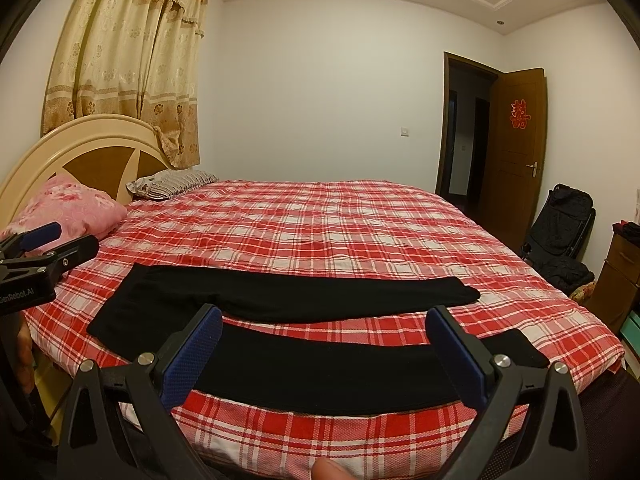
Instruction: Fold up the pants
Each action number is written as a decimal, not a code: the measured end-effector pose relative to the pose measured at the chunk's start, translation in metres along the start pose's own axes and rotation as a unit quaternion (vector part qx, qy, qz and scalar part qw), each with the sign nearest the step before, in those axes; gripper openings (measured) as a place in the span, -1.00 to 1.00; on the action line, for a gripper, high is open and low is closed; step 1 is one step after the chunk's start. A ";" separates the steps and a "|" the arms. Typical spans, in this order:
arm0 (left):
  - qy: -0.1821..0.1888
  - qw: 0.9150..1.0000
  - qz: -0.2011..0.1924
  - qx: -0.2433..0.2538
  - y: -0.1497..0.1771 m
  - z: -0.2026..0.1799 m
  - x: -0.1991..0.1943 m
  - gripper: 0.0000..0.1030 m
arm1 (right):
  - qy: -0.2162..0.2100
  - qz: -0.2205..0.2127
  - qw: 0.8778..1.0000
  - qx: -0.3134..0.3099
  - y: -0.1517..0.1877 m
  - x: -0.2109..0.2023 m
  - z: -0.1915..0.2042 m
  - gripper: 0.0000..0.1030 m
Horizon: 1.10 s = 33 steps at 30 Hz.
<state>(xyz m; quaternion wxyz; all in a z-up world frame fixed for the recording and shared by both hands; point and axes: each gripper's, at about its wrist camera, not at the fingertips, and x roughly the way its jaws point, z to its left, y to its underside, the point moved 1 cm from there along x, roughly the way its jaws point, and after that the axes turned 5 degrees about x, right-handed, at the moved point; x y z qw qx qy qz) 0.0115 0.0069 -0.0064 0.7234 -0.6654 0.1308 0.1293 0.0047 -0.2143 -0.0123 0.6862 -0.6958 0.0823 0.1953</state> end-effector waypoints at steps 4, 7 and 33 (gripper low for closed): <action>0.000 1.000 0.000 0.000 0.000 0.000 0.000 1.00 | 0.000 0.000 1.000 -0.001 0.000 0.000 0.001 0.98; 0.000 1.000 0.000 0.000 0.000 0.000 0.000 1.00 | 0.000 0.000 1.000 -0.001 0.000 0.000 0.001 0.98; -0.041 0.996 0.074 0.006 0.040 0.041 0.072 1.00 | -0.019 0.064 0.998 -0.007 0.035 0.056 -0.007 0.98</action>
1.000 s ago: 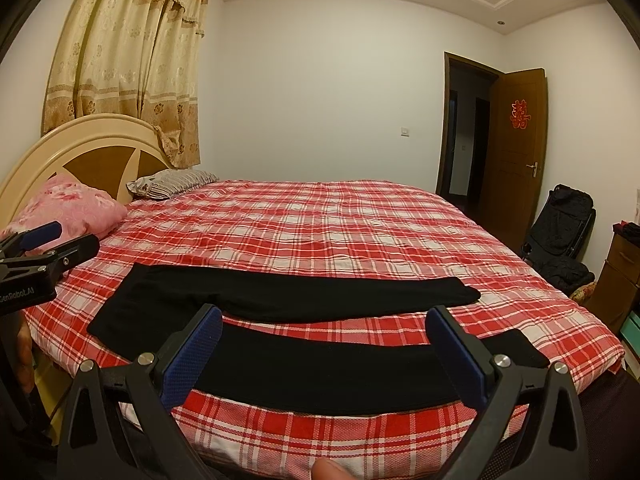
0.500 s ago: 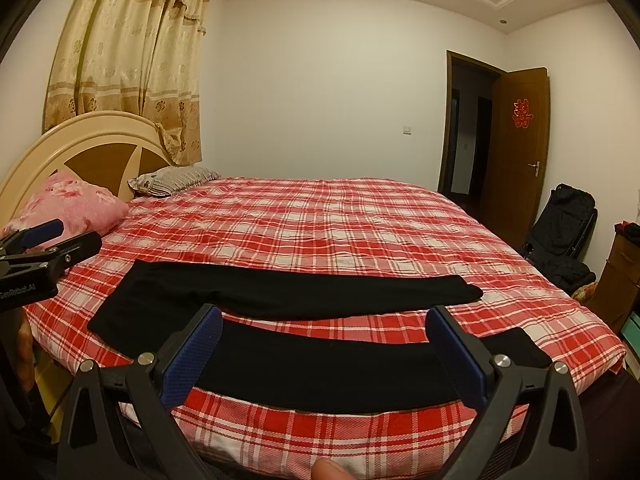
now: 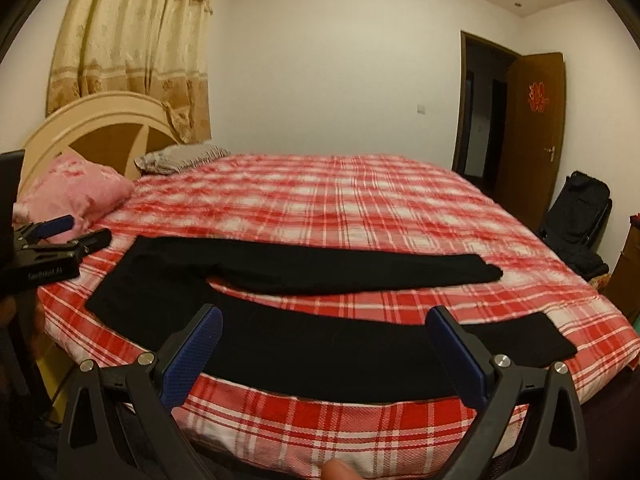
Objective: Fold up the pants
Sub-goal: 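Lower the left tool onto the pants edge while the right tool grasps the other leg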
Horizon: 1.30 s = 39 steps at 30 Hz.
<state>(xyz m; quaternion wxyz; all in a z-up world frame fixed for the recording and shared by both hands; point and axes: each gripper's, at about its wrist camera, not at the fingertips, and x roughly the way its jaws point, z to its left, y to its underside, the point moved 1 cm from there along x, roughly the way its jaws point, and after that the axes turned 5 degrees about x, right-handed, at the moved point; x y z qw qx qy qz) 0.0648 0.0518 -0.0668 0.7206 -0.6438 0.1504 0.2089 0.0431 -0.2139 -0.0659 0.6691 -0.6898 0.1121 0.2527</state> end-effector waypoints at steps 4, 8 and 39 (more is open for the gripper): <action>-0.027 0.999 0.037 -0.009 0.013 0.052 0.049 1.00 | 0.016 0.038 0.999 -0.006 0.010 0.033 -0.009 0.98; -0.054 0.996 0.068 -0.016 0.014 0.103 0.099 1.00 | 0.032 0.061 0.998 -0.007 0.011 0.061 -0.023 0.98; 0.038 0.974 0.214 -0.070 0.031 0.205 0.307 0.71 | 0.102 0.143 0.984 -0.011 -0.044 0.203 -0.141 0.46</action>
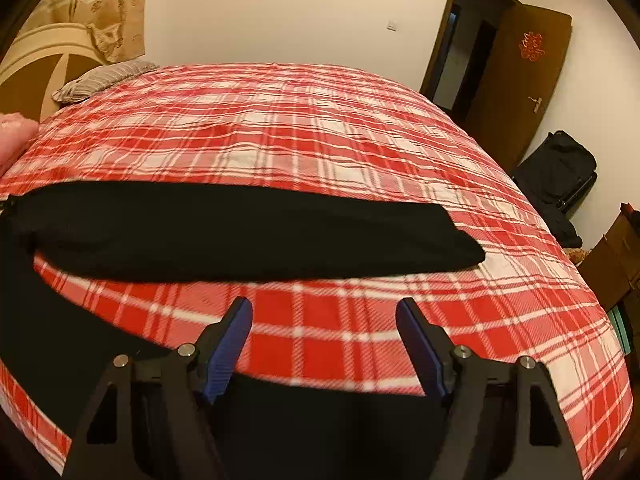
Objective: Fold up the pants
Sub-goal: 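Lower the left tool onto the pants edge while the right tool grasps the other leg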
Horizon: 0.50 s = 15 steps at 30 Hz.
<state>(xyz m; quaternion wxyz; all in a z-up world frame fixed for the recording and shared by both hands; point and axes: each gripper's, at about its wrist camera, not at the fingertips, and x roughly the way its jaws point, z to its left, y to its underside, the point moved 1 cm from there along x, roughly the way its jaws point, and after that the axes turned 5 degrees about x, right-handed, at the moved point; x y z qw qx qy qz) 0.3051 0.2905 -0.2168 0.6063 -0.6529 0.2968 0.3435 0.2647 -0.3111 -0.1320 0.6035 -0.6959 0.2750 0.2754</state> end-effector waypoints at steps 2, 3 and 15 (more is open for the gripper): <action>0.005 1.000 0.012 0.008 -0.002 -0.002 0.003 0.85 | 0.003 -0.001 1.000 0.005 -0.006 0.004 -0.005 0.45; 0.002 1.000 0.016 0.013 -0.003 -0.004 0.004 0.85 | 0.005 -0.002 1.000 0.008 -0.009 0.006 -0.009 0.43; 0.018 1.000 -0.004 0.023 -0.010 -0.003 -0.007 -0.03 | 0.030 0.027 0.997 0.061 -0.033 0.039 -0.073 -0.02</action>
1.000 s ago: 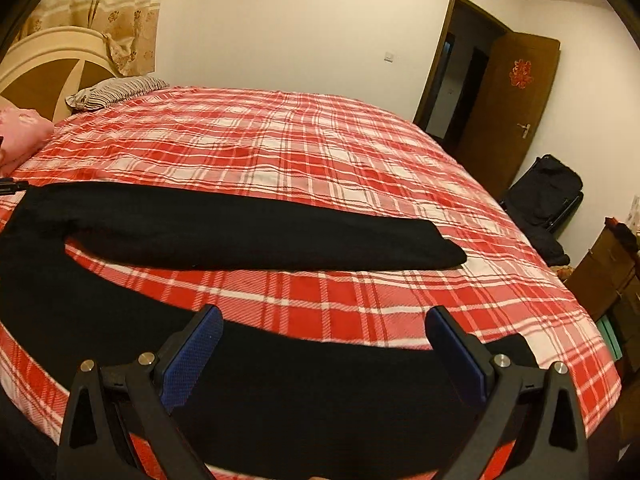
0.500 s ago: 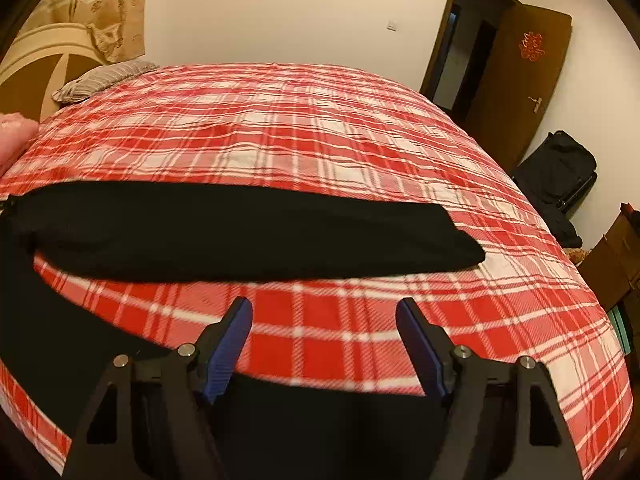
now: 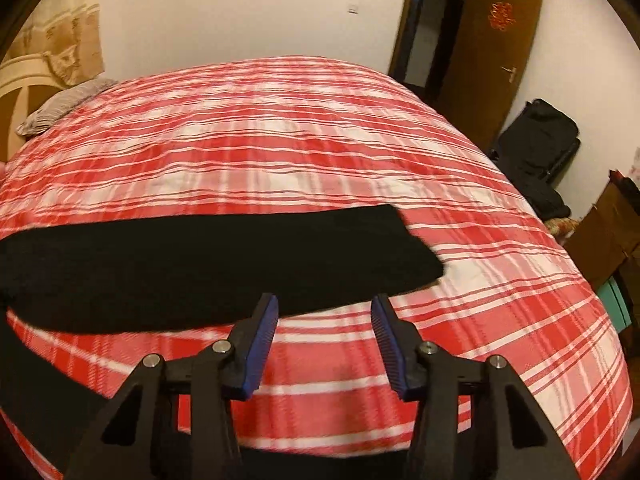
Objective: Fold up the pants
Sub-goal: 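Lower the left tool onto the pants edge while the right tool grasps the other leg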
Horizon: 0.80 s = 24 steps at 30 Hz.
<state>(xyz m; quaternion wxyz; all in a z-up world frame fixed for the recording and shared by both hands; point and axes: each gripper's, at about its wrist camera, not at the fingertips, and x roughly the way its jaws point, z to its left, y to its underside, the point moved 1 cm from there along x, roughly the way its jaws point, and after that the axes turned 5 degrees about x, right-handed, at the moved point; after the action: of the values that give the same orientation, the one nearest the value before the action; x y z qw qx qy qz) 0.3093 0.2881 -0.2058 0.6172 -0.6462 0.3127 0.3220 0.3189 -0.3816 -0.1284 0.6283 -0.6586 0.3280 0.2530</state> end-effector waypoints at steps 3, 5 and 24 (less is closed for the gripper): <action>0.002 1.000 -0.004 -0.005 -0.001 0.000 -0.001 -0.05 | 0.005 0.010 1.000 0.021 -0.009 0.011 -0.018 -0.02; 0.000 1.000 -0.003 -0.001 -0.001 -0.001 0.002 -0.07 | 0.004 0.024 0.999 0.035 -0.016 0.021 -0.029 -0.02; 0.029 0.999 -0.002 -0.013 -0.003 0.003 0.005 -0.02 | -0.045 0.105 0.987 0.113 -0.083 0.125 -0.083 0.29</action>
<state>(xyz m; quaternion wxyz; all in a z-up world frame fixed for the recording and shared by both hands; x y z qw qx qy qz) 0.3147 0.2910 -0.2086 0.5998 -0.6641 0.3252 0.3057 0.4570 -0.4788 -0.1597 0.6829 -0.5331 0.3928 0.3084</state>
